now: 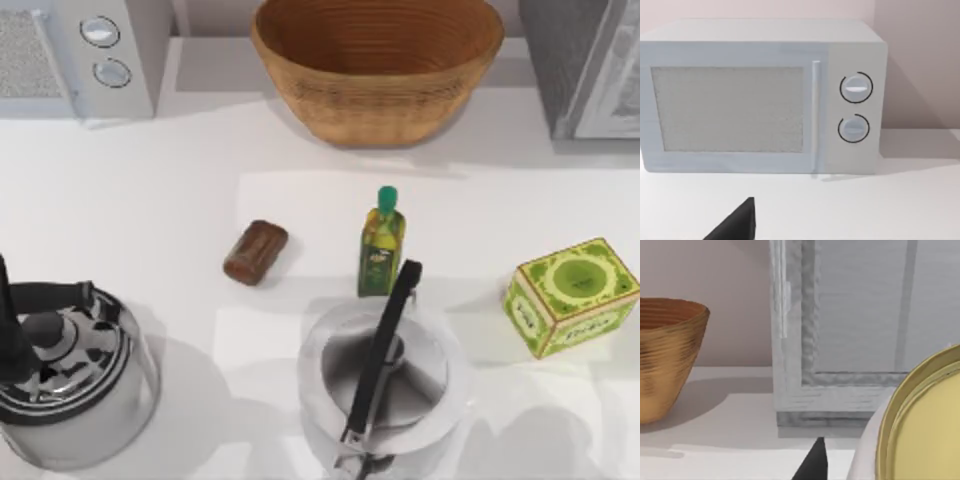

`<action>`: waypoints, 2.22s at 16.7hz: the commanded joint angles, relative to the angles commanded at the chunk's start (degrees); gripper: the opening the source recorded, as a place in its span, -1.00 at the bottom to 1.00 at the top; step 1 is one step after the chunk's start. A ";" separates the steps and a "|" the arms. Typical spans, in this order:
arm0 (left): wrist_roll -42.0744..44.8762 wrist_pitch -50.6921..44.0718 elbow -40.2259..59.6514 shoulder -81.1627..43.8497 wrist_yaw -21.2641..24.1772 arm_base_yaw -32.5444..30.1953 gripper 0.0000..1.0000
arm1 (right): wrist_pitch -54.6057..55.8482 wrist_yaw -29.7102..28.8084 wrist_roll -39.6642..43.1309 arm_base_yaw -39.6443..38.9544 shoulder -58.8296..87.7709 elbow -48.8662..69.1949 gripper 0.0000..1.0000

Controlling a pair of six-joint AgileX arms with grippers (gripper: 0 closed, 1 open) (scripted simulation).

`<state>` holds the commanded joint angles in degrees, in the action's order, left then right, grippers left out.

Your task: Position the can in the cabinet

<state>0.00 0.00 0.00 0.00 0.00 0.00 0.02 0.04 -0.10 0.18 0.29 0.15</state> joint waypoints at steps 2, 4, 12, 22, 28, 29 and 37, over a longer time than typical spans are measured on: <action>0.00 0.00 0.00 0.00 0.00 0.00 1.00 | -1.11 -0.42 0.00 -0.43 1.85 1.85 -1.00; 0.00 0.00 0.00 0.00 0.00 0.00 1.00 | -3.17 -1.15 -0.02 -1.27 6.12 6.12 -1.00; 0.00 0.00 0.00 0.00 0.00 0.00 1.00 | -13.09 -4.72 -0.41 -6.19 37.64 45.79 -1.00; 0.00 0.00 0.00 0.00 0.00 0.00 1.00 | -22.66 -10.29 -0.91 -10.27 71.34 95.70 -1.00; 0.00 0.00 0.00 0.00 0.00 0.00 1.00 | -24.16 -11.38 -0.92 -10.69 75.85 99.87 -1.00; 0.00 0.00 0.00 0.00 0.00 0.00 1.00 | -24.16 -11.38 -0.92 -10.69 75.85 99.87 -1.00; 0.00 0.00 0.00 0.00 0.00 0.00 1.00 | -29.31 -10.85 -0.76 -8.53 87.34 112.29 -1.00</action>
<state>0.00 0.00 0.00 0.00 0.00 0.00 -29.30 -10.81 -0.86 -8.35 87.63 112.44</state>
